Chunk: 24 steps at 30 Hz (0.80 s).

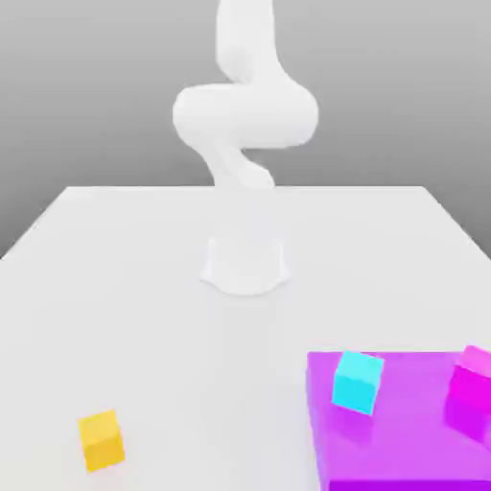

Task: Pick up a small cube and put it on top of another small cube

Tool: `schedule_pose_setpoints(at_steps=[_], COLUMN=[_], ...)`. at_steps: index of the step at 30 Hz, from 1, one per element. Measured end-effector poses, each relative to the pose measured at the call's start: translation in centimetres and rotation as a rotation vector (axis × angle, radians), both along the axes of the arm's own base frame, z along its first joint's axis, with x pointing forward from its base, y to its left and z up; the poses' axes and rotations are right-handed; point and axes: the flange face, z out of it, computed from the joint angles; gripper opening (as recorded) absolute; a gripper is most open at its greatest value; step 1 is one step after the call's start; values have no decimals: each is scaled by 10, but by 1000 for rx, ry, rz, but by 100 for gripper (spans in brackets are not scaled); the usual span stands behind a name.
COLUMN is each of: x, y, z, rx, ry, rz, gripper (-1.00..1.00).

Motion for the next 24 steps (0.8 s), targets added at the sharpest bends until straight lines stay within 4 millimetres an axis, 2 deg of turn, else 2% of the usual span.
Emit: schedule_pose_setpoints(at_steps=[3, 6, 12, 17, 20, 24], x=[37, 65, 98, 101, 91, 73], y=[-19, -41, -87, -127, -152, -165], z=[-50, -101, -212, -307, -365, -440], rx=[46, 90, 181, 259, 310, 372], ry=[83, 161, 309, 427, 496, 590], rz=[-111, -219, -438, -629, -753, -892], gripper=[0, 0, 0, 0, 0, 0])
